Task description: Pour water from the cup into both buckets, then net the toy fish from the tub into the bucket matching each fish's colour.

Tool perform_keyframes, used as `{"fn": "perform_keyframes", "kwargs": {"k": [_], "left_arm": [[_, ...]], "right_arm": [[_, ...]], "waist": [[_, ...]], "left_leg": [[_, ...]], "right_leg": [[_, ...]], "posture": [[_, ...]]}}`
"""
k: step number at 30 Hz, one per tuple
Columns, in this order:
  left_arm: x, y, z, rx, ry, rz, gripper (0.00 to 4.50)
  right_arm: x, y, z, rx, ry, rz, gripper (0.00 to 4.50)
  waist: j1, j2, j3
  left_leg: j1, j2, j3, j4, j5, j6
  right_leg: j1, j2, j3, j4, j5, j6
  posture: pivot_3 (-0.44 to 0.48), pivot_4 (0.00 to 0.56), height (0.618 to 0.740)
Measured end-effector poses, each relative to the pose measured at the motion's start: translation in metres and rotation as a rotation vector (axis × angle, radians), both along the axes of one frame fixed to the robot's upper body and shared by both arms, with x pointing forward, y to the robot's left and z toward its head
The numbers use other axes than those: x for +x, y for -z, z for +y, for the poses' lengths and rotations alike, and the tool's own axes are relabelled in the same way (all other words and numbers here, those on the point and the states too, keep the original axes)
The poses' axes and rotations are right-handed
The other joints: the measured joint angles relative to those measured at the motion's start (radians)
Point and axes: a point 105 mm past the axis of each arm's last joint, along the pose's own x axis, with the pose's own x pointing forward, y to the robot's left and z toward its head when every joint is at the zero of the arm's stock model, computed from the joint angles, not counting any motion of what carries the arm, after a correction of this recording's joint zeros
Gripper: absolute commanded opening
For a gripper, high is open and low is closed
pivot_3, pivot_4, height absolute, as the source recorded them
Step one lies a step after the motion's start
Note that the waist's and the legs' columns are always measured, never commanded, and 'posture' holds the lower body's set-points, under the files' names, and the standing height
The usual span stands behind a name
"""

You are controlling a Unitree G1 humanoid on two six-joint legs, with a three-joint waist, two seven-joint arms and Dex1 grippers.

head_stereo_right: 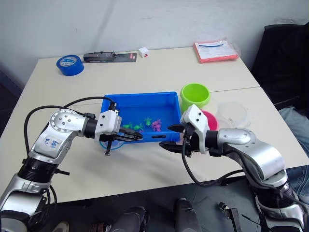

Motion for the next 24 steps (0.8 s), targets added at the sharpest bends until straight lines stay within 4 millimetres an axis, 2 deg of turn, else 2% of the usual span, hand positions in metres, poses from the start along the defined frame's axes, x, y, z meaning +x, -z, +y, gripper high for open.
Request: {"fn": "perform_keyframes", "kwargs": {"k": [5,23,24], "left_arm": [[0.000,0.000,-0.004,-0.015,0.009,0.003,0.13],[-0.002,-0.009,-0.014,-0.032,0.033,-0.006,0.13],[-0.002,-0.009,-0.014,-0.032,0.034,-0.007,0.05]], "right_arm": [[0.000,-0.005,0.004,0.002,-0.020,-0.010,4.50],[-0.003,-0.002,0.013,0.006,-0.052,0.002,4.50],[-0.003,-0.002,0.013,0.007,-0.052,0.001,4.24]], "waist": [[-0.001,0.000,0.000],[-0.001,0.000,0.000],[-0.001,0.000,0.000]], "left_leg": [[0.000,0.000,0.000,0.000,0.000,0.000],[0.000,0.000,0.000,0.000,0.000,0.000],[0.000,0.000,0.000,0.000,0.000,0.000]], "right_leg": [[0.000,0.000,0.000,0.000,0.000,0.000],[0.000,0.000,0.000,0.000,0.000,0.000],[0.000,0.000,0.000,0.000,0.000,0.000]], "posture": [[0.000,0.150,0.740],[0.000,0.150,0.740],[0.000,0.150,0.740]]}}
